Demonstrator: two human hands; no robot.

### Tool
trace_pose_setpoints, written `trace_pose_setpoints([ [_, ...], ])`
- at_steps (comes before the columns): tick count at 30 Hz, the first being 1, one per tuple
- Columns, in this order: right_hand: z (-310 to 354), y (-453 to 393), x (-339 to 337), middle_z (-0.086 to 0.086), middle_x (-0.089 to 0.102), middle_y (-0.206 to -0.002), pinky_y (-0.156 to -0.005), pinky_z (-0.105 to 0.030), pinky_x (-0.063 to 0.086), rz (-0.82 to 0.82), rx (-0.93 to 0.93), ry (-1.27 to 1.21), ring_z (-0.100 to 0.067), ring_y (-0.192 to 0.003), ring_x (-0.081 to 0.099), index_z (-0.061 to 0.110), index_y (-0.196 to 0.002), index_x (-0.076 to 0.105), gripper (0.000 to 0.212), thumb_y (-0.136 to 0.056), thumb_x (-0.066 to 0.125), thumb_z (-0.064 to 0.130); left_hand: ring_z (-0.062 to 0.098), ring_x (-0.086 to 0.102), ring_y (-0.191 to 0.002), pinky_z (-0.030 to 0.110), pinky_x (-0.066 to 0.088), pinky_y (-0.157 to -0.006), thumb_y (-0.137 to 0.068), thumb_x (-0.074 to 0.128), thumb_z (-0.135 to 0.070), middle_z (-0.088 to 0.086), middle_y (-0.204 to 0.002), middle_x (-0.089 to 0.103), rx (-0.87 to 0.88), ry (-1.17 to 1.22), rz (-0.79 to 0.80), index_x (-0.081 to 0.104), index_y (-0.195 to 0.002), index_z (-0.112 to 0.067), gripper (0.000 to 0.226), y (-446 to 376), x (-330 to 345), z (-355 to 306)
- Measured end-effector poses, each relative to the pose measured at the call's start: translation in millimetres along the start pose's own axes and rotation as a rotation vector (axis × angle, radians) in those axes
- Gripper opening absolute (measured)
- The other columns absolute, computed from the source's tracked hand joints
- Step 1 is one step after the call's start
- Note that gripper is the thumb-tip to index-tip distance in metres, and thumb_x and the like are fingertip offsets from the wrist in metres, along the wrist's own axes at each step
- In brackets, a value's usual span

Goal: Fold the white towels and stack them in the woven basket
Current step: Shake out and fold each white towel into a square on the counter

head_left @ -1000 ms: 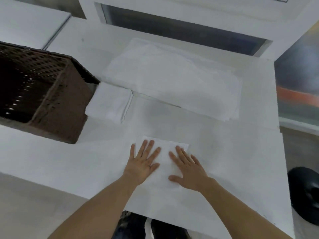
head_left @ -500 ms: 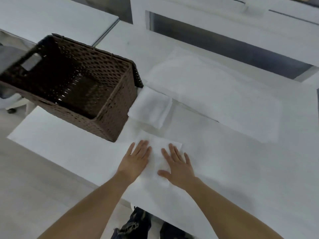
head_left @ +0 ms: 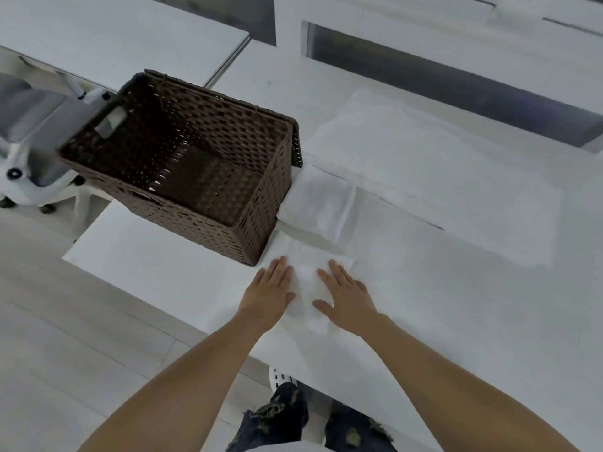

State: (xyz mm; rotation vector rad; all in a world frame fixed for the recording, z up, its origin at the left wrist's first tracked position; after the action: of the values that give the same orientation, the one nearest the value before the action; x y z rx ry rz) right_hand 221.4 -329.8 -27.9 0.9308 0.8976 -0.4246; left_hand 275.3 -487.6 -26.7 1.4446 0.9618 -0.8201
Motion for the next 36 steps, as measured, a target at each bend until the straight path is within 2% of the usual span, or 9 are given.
trace_pose_setpoints([
  [4,-15,29,-24,0.003,0.025,-0.169,-0.123,-0.042,0.023,-0.109,0.054,-0.038,-0.018,-0.155,0.023,0.028,-0.158,0.034,0.060,-0.104,0.042,0.053,0.027,-0.002,-0.157,0.044,0.011,-0.127,-0.109,0.026,-0.037,0.011,-0.170,-0.002,0.000,0.044,0.002,0.011,-0.162,-0.016,0.058,-2,-17,-19],
  [10,-88,94,-53,0.006,0.051,-0.151,-0.113,-0.036,0.036,-0.279,0.276,-0.115,-0.017,-0.140,0.046,0.026,-0.146,0.051,0.044,-0.105,0.046,0.042,0.026,0.004,-0.157,0.044,0.008,-0.127,-0.111,0.021,-0.030,0.010,-0.170,0.006,0.132,-0.007,-0.033,0.011,-0.162,-0.018,0.053,-30,-45,-97],
  [12,-119,115,-64,0.007,0.054,-0.148,-0.110,-0.035,0.037,-0.322,0.342,-0.131,-0.017,-0.135,0.051,0.026,-0.145,0.052,0.042,-0.106,0.046,0.039,0.027,0.010,-0.156,0.045,0.012,-0.126,-0.111,0.022,-0.030,0.010,-0.169,0.012,0.196,-0.015,-0.068,0.016,-0.162,-0.017,0.052,-42,-57,-130],
  [14,-150,134,-75,0.006,0.056,-0.146,-0.108,-0.035,0.038,-0.366,0.399,-0.152,-0.017,-0.133,0.053,0.025,-0.144,0.054,0.040,-0.106,0.047,0.036,0.029,0.027,-0.152,0.047,0.026,-0.122,-0.109,0.029,-0.029,0.012,-0.163,0.032,0.252,-0.025,-0.133,0.034,-0.157,-0.016,0.049,-54,-71,-163],
  [16,-184,153,-86,0.006,0.058,-0.143,-0.105,-0.036,0.040,-0.418,0.452,-0.174,-0.019,-0.130,0.055,0.024,-0.140,0.057,0.038,-0.104,0.050,0.034,0.030,0.052,-0.136,0.048,0.046,-0.107,-0.103,0.036,-0.028,0.012,-0.145,0.057,0.320,-0.008,-0.197,0.056,-0.142,-0.015,0.045,-66,-85,-197],
  [18,-217,167,-100,0.005,0.060,-0.140,-0.101,-0.037,0.042,-0.469,0.490,-0.182,-0.020,-0.127,0.057,0.024,-0.137,0.060,0.035,-0.103,0.052,0.031,0.031,0.062,-0.124,0.047,0.054,-0.096,-0.097,0.051,-0.027,0.012,-0.132,0.065,0.367,-0.018,-0.239,0.065,-0.131,-0.013,0.039,-81,-97,-228],
  [23,-293,188,-132,0.004,0.063,-0.136,-0.099,-0.037,0.043,-0.518,0.541,-0.199,-0.021,-0.122,0.059,0.022,-0.133,0.062,0.033,-0.102,0.054,0.028,0.031,0.065,-0.118,0.046,0.057,-0.090,-0.087,0.076,-0.025,0.011,-0.126,0.068,0.393,0.002,-0.268,0.065,-0.128,-0.012,0.044,-116,-123,-303],
  [30,-404,191,-149,0.003,0.061,-0.137,-0.102,-0.038,0.044,-0.521,0.579,-0.224,-0.021,-0.123,0.057,0.022,-0.135,0.060,0.034,-0.103,0.051,0.030,0.028,0.068,-0.108,0.042,0.056,-0.083,-0.085,0.077,-0.025,0.005,-0.116,0.070,0.400,0.008,-0.258,0.068,-0.123,-0.014,0.041,-184,-130,-396],
  [36,-483,181,-149,0.004,0.062,-0.136,-0.100,-0.039,0.045,-0.537,0.563,-0.241,-0.021,-0.125,0.057,0.021,-0.131,0.063,0.033,-0.100,0.054,0.026,0.025,0.061,-0.120,0.041,0.049,-0.097,-0.090,0.070,-0.021,0.001,-0.124,0.066,0.490,0.038,-0.256,0.063,-0.130,-0.018,0.040,-246,-130,-483],
])
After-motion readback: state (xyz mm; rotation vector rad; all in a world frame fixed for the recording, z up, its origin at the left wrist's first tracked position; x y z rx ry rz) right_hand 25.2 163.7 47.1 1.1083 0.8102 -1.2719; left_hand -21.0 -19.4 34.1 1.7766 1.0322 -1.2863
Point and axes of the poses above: each hand's wrist, its own y-axis away from the middle knuckle, its own x-axis out of the palm, z = x × y, the point moved 10 cm from there along -y, towards the middle knuckle
